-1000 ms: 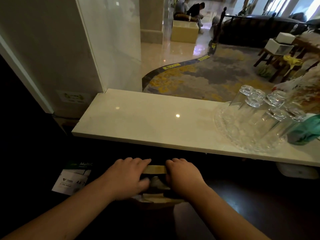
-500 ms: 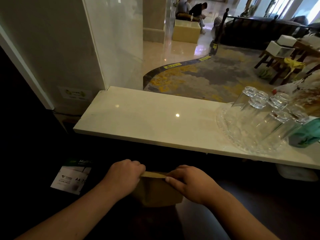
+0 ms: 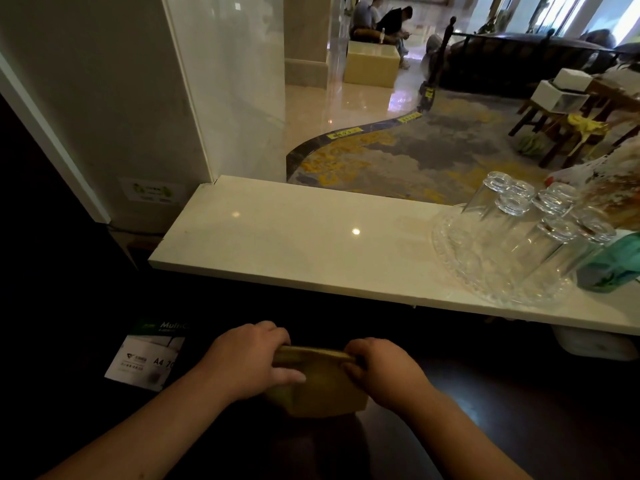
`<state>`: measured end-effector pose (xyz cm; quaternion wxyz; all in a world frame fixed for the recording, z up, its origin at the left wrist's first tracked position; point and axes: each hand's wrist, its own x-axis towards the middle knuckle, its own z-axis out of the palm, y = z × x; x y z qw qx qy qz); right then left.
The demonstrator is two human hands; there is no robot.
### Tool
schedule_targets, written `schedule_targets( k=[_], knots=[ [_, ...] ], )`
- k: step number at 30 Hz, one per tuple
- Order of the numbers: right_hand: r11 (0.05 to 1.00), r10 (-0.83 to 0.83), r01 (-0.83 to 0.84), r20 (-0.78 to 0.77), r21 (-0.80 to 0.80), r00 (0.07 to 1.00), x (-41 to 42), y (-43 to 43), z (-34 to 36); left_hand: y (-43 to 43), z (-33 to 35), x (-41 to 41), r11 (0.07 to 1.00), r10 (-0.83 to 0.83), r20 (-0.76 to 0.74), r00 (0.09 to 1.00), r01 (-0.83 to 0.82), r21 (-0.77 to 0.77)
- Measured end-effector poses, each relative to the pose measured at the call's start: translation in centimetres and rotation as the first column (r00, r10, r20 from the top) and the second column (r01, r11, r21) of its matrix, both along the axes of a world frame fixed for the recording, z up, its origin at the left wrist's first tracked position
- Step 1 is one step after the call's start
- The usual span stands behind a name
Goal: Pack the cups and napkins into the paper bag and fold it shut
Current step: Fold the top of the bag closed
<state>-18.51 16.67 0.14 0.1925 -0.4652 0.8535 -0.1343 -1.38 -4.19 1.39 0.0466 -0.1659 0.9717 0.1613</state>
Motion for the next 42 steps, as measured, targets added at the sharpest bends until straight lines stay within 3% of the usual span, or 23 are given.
schedule_targets(
  k=[6, 15, 21, 27, 33, 42],
  knots=[
    [1.0, -0.021, 0.021, -0.108, -0.008, 0.994, -0.5, 0.3, -0.4, -0.3, -0.5, 0.0, 0.992, 0.021, -0.083, 0.996, -0.031, -0.123],
    [1.0, 0.012, -0.012, -0.071, -0.012, 0.997, -0.8, 0.6, 3.3, -1.3, 0.9, 0.7, 0.992, 0.043, -0.151, 0.988, -0.061, -0.11],
    [0.997, 0.024, -0.03, -0.09, -0.068, 0.996, -3.8, -0.3, 13.2, -3.4, 9.9, -1.6, 0.992, 0.008, -0.27, 0.963, -0.041, -0.117],
    [0.988, 0.006, -0.038, -0.204, -0.151, 0.979, -7.4, -1.5, 24.7, -5.4, 21.1, -5.4, 0.986, -0.071, -0.4, 0.914, 0.003, -0.168],
    [0.978, -0.077, 0.016, -0.293, -0.206, 0.953, -11.7, -4.2, 29.5, -7.3, 26.7, -10.2, 0.99, -0.018, -0.399, 0.917, -0.04, -0.135],
    [0.997, -0.077, 0.076, -0.363, -0.018, 0.929, -16.1, -8.4, 25.3, -8.9, 22.8, -16.1, 0.962, 0.011, -0.238, 0.971, -0.075, -0.264]
  ],
)
